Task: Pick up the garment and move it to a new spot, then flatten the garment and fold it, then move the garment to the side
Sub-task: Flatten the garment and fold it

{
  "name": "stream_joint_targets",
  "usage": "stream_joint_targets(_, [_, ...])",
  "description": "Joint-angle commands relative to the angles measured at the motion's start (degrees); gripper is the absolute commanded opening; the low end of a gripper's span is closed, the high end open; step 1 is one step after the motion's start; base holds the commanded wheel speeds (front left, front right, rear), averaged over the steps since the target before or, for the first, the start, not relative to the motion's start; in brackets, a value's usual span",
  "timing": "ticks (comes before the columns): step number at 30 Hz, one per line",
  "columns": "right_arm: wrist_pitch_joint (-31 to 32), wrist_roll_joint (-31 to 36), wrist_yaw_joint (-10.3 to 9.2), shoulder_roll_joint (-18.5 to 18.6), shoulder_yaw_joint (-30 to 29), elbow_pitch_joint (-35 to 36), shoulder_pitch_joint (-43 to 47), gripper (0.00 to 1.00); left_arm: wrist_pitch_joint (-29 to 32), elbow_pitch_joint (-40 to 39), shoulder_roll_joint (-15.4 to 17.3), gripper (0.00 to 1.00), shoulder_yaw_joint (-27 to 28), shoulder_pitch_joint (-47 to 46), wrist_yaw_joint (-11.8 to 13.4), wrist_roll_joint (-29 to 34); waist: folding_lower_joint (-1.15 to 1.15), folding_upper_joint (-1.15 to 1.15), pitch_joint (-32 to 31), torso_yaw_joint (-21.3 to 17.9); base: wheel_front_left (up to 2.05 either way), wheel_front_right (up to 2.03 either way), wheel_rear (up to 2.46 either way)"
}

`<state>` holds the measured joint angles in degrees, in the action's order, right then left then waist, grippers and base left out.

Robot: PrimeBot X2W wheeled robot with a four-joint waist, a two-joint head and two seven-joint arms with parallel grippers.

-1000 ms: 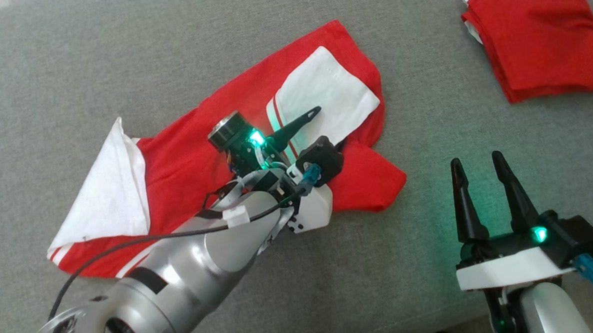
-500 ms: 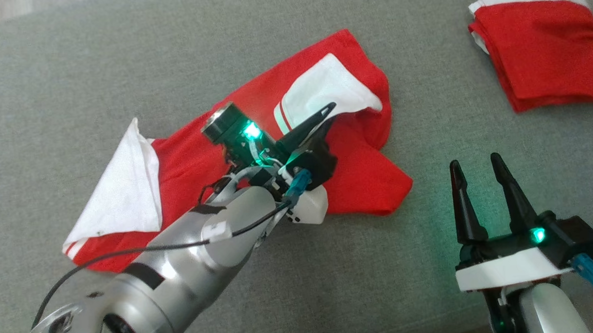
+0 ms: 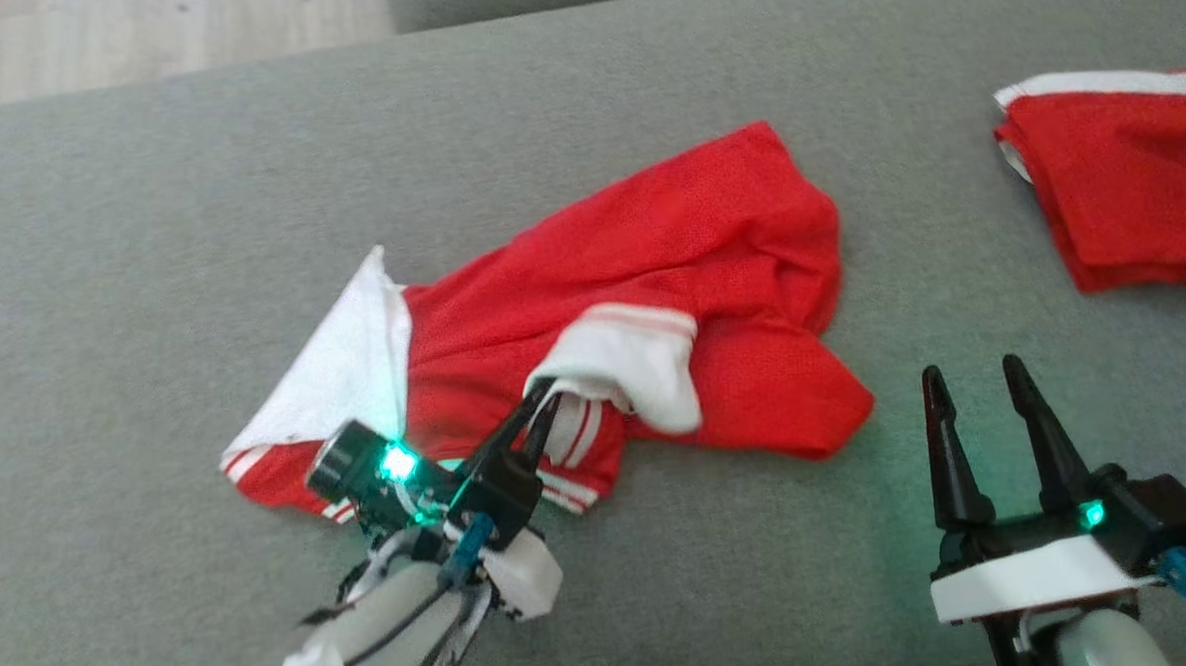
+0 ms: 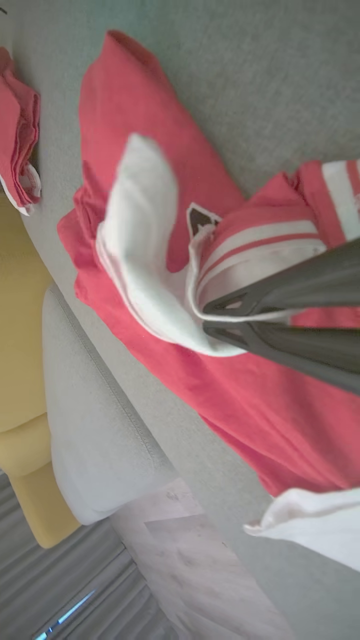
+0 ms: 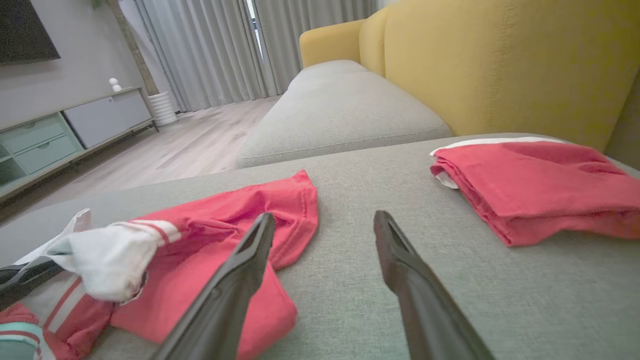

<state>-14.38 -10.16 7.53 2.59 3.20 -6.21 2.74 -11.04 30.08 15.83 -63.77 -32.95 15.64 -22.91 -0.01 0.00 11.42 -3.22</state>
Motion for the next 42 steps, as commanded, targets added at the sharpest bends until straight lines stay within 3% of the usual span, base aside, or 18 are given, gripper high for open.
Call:
stream_joint_targets(1, [-0.6,0.1,-0.04,0.3,1.4,1.7,-0.6,1.00,0.0,-2.1,1.4,0.00,2.2,-1.6,0.7,-0.4,0.01,0.00,-0.9,1.3,0.00,0.00,0.00])
stream_joint_targets(6, [-0.6,0.2,-0.04,0.3,2.0,1.5,-0.9,1.00,-1.0,-4.2,0.6,0.00,2.4,-0.7,1.1,-0.9,0.01,0.00,-1.1,2.4,0.00,0.00,0.00])
stream_joint_targets(15, [-0.6,0.4,-0.04,0.6,3.2,1.1,-1.9,1.00,-2.2,-1.4,-3.4,0.00,3.7,-8.8,-1.5,-0.8,0.01,0.00,0.0,1.5,0.00,0.00,0.00])
stream_joint_targets(16, [-0.6,0.3,-0.04,0.6,3.4,1.0,-1.9,1.00,-1.9,-0.2,-3.7,0.08,3.8,-9.3,-2.1,-1.2,0.01,0.00,0.1,1.1,0.00,0.00,0.00])
stream_joint_targets(17, [-0.6,0.3,-0.04,0.7,3.5,1.0,-2.0,1.00,-1.6,1.2,-3.9,0.32,3.8,-9.7,-2.6,-1.5,0.01,0.00,0.1,0.8,0.00,0.00,0.00])
stream_joint_targets(18, [-0.6,0.3,-0.04,0.7,3.5,0.9,-2.0,1.00,-1.5,2.5,-4.1,0.57,3.8,-10.0,-3.0,-1.7,0.01,0.00,0.1,0.5,0.00,0.00,0.00])
stream_joint_targets(19, [-0.6,0.2,-0.04,0.6,3.6,0.8,-1.9,1.00,-1.5,3.7,-4.2,0.98,3.7,-10.1,-3.2,-1.8,0.01,0.00,0.1,0.1,0.00,0.00,0.00])
stream_joint_targets(28, [-0.6,0.1,-0.04,0.6,2.6,0.8,-1.0,1.00,-2.8,8.1,-3.9,1.00,2.3,-7.3,-2.0,-0.9,0.01,0.00,-0.7,-0.4,0.00,0.00,0.00])
stream_joint_targets(37, [-0.6,-0.5,-0.04,0.4,3.1,0.5,-0.3,1.00,-3.1,4.5,-1.7,1.00,1.2,-4.3,2.0,0.8,0.01,0.00,-2.0,0.8,0.00,0.00,0.00])
stream_joint_targets(42, [-0.6,-0.5,-0.04,0.4,3.2,0.4,0.0,1.00,-2.3,2.3,-0.7,1.00,-0.4,-4.5,2.9,2.6,0.01,0.00,-2.5,1.1,0.00,0.00,0.00])
